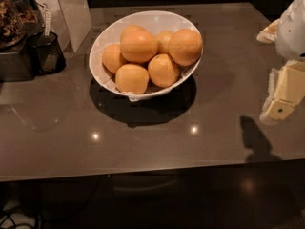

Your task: Pick orange from white bowl

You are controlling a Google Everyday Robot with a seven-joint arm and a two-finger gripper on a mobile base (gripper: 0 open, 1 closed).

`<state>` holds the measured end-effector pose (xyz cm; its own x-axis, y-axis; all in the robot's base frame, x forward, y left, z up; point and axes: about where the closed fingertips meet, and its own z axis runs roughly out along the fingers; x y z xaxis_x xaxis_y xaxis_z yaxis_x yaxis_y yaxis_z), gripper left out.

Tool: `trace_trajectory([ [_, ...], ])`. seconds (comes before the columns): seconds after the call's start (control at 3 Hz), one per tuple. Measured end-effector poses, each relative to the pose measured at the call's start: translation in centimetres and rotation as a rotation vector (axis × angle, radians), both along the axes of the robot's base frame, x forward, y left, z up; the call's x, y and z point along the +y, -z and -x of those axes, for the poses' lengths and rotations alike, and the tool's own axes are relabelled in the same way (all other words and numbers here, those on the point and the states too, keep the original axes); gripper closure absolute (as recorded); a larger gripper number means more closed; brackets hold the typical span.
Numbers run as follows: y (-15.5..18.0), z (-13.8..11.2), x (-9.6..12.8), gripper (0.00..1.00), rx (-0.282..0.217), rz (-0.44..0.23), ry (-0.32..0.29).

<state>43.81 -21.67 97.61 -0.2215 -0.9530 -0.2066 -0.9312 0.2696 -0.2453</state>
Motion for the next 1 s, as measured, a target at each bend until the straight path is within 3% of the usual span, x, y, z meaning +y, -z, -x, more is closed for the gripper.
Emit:
trace_trajectory([
  [0.67, -0.4, -0.7, 0.5, 0.0, -0.015, 0.011, -0.017],
  [1.0, -1.3, -4.1, 1.7, 0.0, -0.05, -0.025, -0.045],
])
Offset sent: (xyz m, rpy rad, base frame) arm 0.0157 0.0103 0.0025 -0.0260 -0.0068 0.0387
